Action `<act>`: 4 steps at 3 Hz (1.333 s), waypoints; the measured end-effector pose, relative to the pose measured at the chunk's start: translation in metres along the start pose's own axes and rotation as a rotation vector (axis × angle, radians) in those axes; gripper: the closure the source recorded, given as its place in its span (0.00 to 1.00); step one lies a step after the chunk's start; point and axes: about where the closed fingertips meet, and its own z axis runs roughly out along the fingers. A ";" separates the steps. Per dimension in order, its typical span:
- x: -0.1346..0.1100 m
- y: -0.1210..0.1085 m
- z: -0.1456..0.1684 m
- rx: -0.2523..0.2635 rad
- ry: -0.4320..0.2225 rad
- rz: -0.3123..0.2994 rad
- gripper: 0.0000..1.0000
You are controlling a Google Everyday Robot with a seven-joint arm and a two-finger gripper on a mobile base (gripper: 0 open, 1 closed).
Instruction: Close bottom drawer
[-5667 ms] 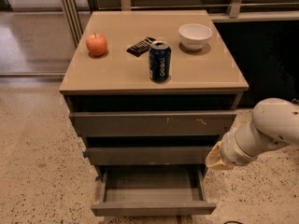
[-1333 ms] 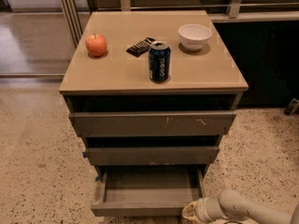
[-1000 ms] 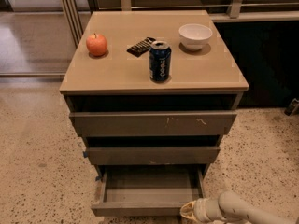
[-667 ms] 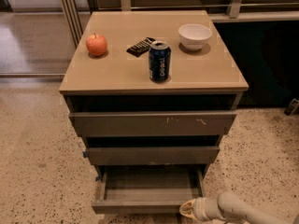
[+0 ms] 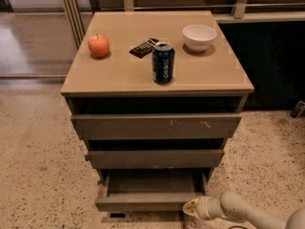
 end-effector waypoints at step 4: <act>-0.008 -0.119 0.031 0.085 -0.097 0.119 1.00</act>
Offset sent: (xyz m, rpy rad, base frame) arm 0.0877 -0.0305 -0.0045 0.0806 -0.0128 -0.1566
